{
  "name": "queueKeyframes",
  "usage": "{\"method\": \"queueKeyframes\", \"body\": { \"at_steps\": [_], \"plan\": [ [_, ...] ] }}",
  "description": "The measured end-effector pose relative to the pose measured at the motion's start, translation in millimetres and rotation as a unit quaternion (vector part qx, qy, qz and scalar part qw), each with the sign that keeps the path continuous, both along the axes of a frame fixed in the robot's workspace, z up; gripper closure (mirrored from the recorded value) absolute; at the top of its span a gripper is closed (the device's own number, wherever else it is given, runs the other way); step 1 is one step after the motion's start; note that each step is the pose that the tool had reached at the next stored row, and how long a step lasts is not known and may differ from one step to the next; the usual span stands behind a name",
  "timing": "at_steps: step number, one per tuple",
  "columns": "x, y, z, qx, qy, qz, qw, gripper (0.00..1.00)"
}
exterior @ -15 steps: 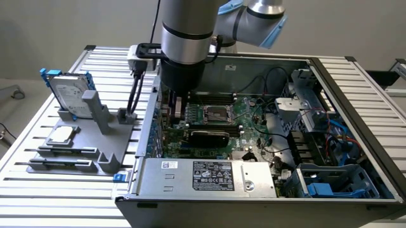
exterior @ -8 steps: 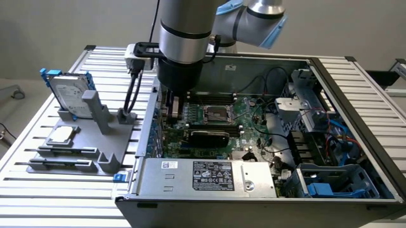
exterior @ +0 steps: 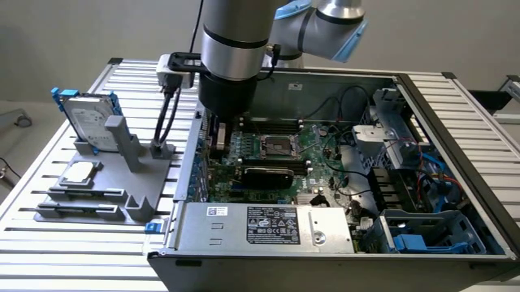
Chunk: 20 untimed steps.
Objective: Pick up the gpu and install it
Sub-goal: 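Press down on the gpu until it lock into place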
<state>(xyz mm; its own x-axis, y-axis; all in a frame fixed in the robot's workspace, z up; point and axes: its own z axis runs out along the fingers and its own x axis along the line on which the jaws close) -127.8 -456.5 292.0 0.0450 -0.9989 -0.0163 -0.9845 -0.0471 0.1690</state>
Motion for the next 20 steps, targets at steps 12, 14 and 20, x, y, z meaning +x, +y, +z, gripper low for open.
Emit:
{"method": "queueKeyframes", "body": {
  "at_steps": [12, 14, 20],
  "plan": [
    [-2.8, 1.4, 4.0, -0.008, 0.0081, 0.0, 0.9999, 0.89],
    [-3.0, 2.1, 4.1, -0.0092, 0.0092, 0.0, 0.9999, 0.89],
    [-3.8, 2.6, 4.5, -0.0108, 0.0124, -0.001, 0.9999, 0.89]
  ]
}}
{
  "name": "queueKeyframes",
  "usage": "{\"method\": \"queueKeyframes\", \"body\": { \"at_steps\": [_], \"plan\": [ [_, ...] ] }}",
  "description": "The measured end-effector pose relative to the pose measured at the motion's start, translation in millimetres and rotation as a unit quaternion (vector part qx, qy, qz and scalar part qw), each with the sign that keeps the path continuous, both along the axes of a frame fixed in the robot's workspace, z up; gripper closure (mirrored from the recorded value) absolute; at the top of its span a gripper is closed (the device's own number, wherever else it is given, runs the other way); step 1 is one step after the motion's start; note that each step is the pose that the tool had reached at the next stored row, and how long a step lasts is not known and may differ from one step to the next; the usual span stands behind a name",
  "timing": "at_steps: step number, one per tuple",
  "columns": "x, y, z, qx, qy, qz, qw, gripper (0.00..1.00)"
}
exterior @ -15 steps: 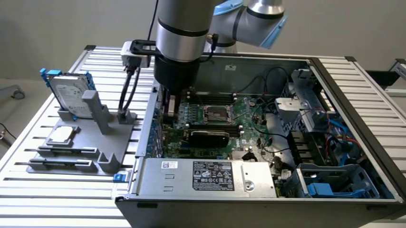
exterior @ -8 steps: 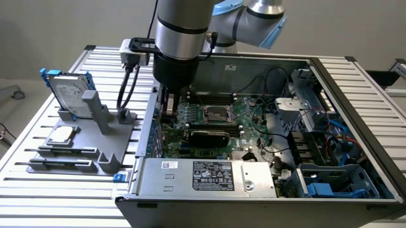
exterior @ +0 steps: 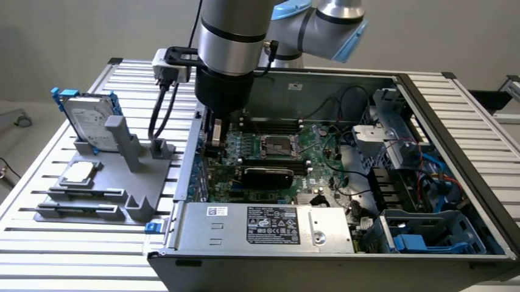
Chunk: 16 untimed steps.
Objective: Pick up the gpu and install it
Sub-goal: 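Press down on the gpu until it lock into place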
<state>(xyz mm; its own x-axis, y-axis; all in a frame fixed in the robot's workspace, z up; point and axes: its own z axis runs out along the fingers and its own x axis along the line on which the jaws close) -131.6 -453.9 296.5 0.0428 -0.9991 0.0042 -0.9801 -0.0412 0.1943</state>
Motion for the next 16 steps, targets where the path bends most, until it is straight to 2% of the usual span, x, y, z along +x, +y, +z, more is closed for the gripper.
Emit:
{"method": "queueKeyframes", "body": {
  "at_steps": [5, 12, 16],
  "plan": [
    [-0.8, 0.0, 2.6, -0.0005, 0.002, -0.001, 1.0, 0.89],
    [-1.1, 0.1, 1.6, -0.0007, 0.0025, -0.002, 1.0, 0.89],
    [-1.6, 0.0, 0.9, -0.0009, 0.0073, -0.003, 1.0, 0.89]
  ]
}}
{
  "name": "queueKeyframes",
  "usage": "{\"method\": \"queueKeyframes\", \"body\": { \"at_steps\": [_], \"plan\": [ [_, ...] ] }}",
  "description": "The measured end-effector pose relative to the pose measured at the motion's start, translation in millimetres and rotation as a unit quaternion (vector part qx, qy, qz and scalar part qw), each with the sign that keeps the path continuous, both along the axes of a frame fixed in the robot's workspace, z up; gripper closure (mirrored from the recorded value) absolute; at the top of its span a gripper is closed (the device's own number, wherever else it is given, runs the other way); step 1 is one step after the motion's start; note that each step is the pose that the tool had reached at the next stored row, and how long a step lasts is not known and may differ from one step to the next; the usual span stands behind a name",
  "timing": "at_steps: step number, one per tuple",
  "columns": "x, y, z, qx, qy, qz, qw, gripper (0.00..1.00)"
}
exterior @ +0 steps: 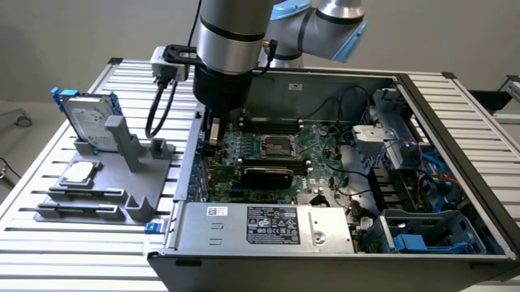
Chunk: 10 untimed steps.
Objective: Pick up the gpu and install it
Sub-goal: 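Press down on the gpu until it lock into place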
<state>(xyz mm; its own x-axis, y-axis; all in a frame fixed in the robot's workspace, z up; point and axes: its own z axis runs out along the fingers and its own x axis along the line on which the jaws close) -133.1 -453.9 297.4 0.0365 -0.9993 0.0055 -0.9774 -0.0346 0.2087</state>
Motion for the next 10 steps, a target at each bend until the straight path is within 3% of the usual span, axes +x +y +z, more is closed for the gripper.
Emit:
{"method": "queueKeyframes", "body": {
  "at_steps": [6, 10],
  "plan": [
    [0.0, 0.1, 0.3, 0.0007, 0.0001, -0.001, 1.0, 0.89],
    [0.6, 0.0, 8.4, 0.0001, 0.0004, -0.001, 1.0, 0.89]
  ]
}}
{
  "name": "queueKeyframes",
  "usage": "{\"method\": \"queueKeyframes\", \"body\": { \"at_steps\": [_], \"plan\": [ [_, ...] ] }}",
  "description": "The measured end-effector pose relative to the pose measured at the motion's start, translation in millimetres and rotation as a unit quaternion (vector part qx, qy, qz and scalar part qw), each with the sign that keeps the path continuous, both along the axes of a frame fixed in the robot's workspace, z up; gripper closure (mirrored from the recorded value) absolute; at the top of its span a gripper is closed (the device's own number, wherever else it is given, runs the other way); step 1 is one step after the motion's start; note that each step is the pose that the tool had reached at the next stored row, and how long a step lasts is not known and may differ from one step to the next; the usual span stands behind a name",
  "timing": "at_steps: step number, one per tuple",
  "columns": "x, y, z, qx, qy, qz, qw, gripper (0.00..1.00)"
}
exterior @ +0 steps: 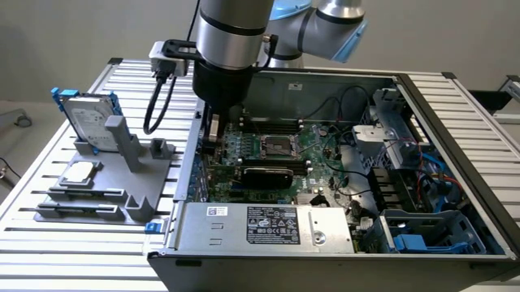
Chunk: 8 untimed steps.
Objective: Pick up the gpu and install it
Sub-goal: 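Press down on the gpu until it lock into place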
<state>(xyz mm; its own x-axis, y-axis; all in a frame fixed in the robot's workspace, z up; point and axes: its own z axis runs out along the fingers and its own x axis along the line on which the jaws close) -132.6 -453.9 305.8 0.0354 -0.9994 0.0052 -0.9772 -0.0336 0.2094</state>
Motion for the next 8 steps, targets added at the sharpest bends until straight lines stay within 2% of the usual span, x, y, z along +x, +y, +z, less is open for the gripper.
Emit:
{"method": "queueKeyframes", "body": {
  "at_steps": [2, 3, 4, 5, 6, 8],
  "plan": [
    [1.0, 0.0, 2.1, 0.0, -0.0001, 0.0, 1.0, 0.89],
    [1.5, 0.0, 2.0, 0.0001, -0.001, 0.0, 1.0, 0.89],
    [2.1, 0.0, 2.1, 0.0, -0.0032, 0.0, 1.0, 0.89],
    [2.9, 0.0, 2.1, 0.0, -0.0071, 0.0, 1.0, 0.89],
    [3.8, 0.0, 2.1, 0.0, -0.0129, 0.0, 0.9999, 0.89],
    [5.8, 0.0, 2.1, 0.0, -0.0275, 0.0, 0.9996, 0.89]
  ]
}}
